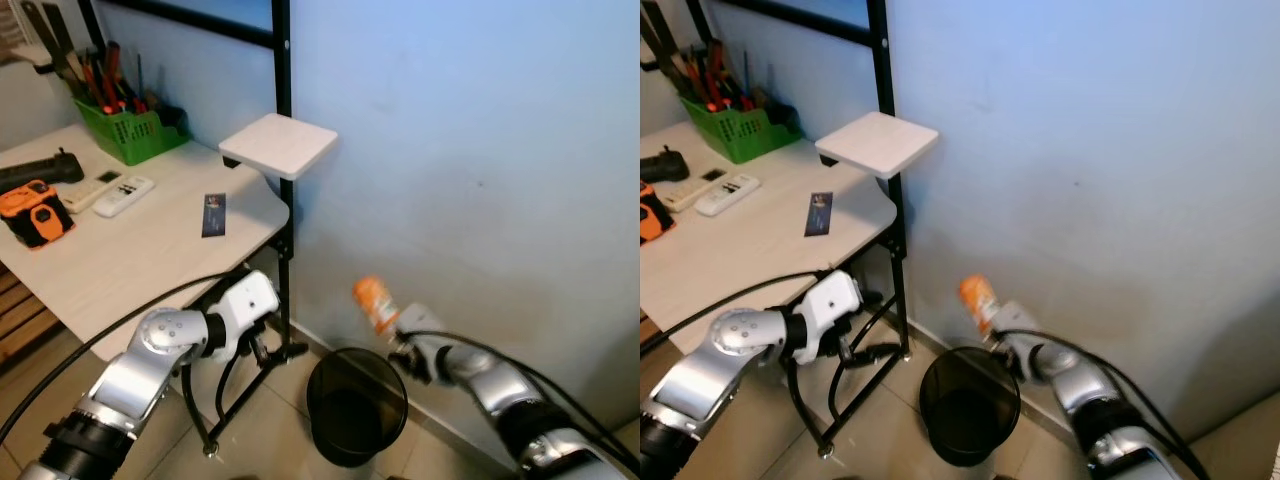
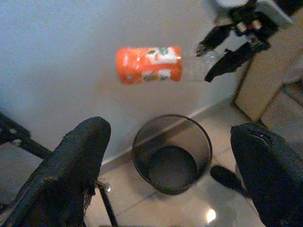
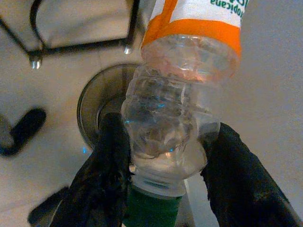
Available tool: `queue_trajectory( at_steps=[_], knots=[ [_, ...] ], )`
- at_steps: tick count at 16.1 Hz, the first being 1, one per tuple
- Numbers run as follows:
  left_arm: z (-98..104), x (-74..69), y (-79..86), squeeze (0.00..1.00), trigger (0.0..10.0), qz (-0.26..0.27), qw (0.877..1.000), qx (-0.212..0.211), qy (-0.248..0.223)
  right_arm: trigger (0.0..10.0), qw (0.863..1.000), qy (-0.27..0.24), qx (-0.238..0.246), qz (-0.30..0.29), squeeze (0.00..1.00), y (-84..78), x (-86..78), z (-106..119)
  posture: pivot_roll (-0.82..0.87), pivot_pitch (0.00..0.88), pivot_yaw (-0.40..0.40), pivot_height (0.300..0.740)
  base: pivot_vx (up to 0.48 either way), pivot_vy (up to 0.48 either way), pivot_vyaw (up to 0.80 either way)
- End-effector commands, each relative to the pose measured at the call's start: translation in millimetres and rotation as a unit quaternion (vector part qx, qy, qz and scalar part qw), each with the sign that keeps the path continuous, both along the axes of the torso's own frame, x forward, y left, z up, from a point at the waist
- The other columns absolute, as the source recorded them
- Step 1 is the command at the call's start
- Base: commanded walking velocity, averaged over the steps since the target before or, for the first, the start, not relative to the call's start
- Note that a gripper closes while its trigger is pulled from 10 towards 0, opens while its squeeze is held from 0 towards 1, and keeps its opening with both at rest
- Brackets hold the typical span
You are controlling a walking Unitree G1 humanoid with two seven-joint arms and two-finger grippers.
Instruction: Clean up the room
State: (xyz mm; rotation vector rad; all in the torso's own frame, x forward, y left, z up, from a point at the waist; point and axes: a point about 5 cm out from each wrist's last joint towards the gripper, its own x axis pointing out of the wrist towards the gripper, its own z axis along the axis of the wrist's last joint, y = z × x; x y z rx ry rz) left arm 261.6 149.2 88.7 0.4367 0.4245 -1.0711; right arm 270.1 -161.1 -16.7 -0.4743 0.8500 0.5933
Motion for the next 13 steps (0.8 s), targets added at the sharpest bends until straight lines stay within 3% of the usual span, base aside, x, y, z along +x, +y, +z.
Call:
queue_trajectory(
  at_steps=[1, 6, 7, 8, 9, 10, 13],
  knots=[
    [1, 3.7, 3.2, 0.00, 10.0, -0.010, 1.000, 0.020, -0.011, 10.0, 1.000, -0.013, -0.015, 0.005, 0.00, -0.6, 8.1, 4, 0.08, 0.000, -0.022, 0.740, 0.000, 0.000, 0.00],
    [1, 4.2, 8.4, 0.00, 10.0, -0.024, 0.999, 0.030, -0.008, 10.0, 1.000, 0.012, -0.007, 0.014, 0.00, 6.6, 4.1, -5, 0.09, 0.000, -0.029, 0.740, 0.000, 0.000, 0.00],
    [2, 4.9, 8.7, 0.00, 10.0, -0.027, 0.999, 0.032, -0.009, 10.0, 1.000, 0.015, -0.005, 0.009, 0.08, 6.6, 3.0, -7, 0.09, 0.000, -0.030, 0.740, 0.000, 0.000, 0.00],
    [2, 5.5, 9.2, 0.00, 10.0, -0.029, 0.999, 0.035, -0.009, 10.0, 1.000, 0.017, -0.008, 0.010, 0.55, 6.3, 1.8, -9, 0.09, 0.000, -0.030, 0.740, 0.000, 0.000, 0.00],
    [2, 5.6, 9.3, 0.00, 10.0, -0.030, 0.999, 0.036, -0.010, 10.0, 1.000, 0.018, -0.008, 0.010, 0.62, 6.3, 1.5, -9, 0.09, 0.000, -0.030, 0.740, 0.000, 0.000, 0.00],
    [2, 5.8, 9.2, 0.00, 10.0, -0.029, 0.999, 0.036, -0.010, 10.0, 1.000, 0.020, -0.008, 0.010, 1.00, 6.2, 0.8, -10, 0.09, 0.000, -0.030, 0.740, 0.000, 0.000, 0.00],
    [1, 5.6, 8.6, 0.00, 10.0, -0.030, 0.999, 0.037, -0.009, 10.0, 1.000, 0.027, 0.005, 0.006, 1.00, 8.3, -0.5, -11, 0.09, 0.000, -0.029, 0.740, 0.000, 0.000, 0.00]
  ],
)
